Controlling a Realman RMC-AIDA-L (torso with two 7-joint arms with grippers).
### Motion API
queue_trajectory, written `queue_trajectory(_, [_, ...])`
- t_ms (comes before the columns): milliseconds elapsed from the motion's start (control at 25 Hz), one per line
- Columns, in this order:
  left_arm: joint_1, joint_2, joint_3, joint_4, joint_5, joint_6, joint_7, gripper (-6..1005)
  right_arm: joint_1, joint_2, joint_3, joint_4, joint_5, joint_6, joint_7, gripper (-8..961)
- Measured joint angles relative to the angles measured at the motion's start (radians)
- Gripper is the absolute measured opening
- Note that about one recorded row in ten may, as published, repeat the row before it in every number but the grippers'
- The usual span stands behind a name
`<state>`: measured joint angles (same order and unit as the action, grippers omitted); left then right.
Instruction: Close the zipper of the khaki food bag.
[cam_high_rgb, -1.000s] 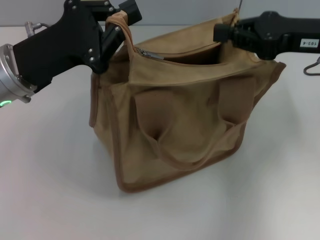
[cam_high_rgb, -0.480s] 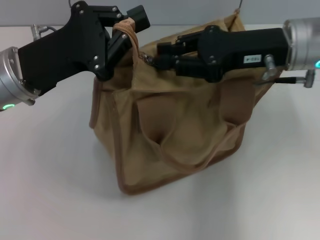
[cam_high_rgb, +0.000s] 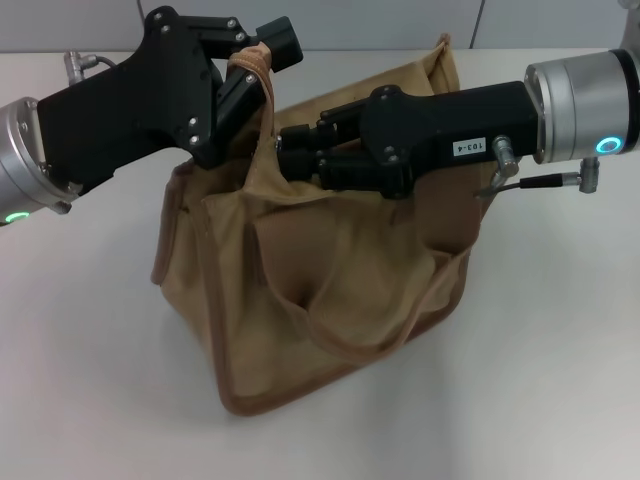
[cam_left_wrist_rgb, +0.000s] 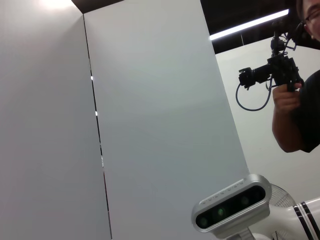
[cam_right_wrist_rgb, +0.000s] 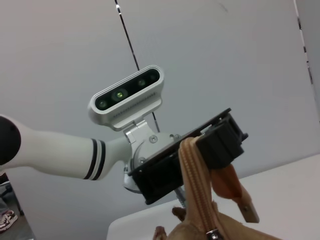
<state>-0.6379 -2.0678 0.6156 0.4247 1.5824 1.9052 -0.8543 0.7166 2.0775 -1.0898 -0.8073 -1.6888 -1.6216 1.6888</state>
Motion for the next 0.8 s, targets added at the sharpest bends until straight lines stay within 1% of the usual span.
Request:
queue_trajectory(120, [0.003, 0.0, 0.0, 0.0, -0.001, 0.002, 0.0, 0, -0.002, 0.0, -0.012, -0.014, -0.005, -0.016, -0.005, 266])
queue_trajectory(320, [0.005, 0.0, -0.005, 0.0, -0.005, -0.001, 0.0, 0, -0.011, 0.001, -0.036, -0.041, -0.007, -0.035, -0.016, 123])
queue_trajectory(480, [0.006, 0.0, -0.008, 0.0, -0.008, -0.004, 0.0, 0, -0.048, 0.004, -0.038, -0.096, -0.005, -0.036, -0.021, 24])
queue_trajectory(720, [0.007, 0.0, -0.01, 0.001, -0.01, -0.001, 0.0, 0, -0.071, 0.008, -0.011, -0.1, 0.019, -0.023, -0.017, 3])
queue_trajectory(800, [0.008, 0.0, -0.011, 0.0, -0.011, -0.003, 0.0, 0, -0.081, 0.008, 0.006, -0.107, 0.023, 0.01, 0.015, 3])
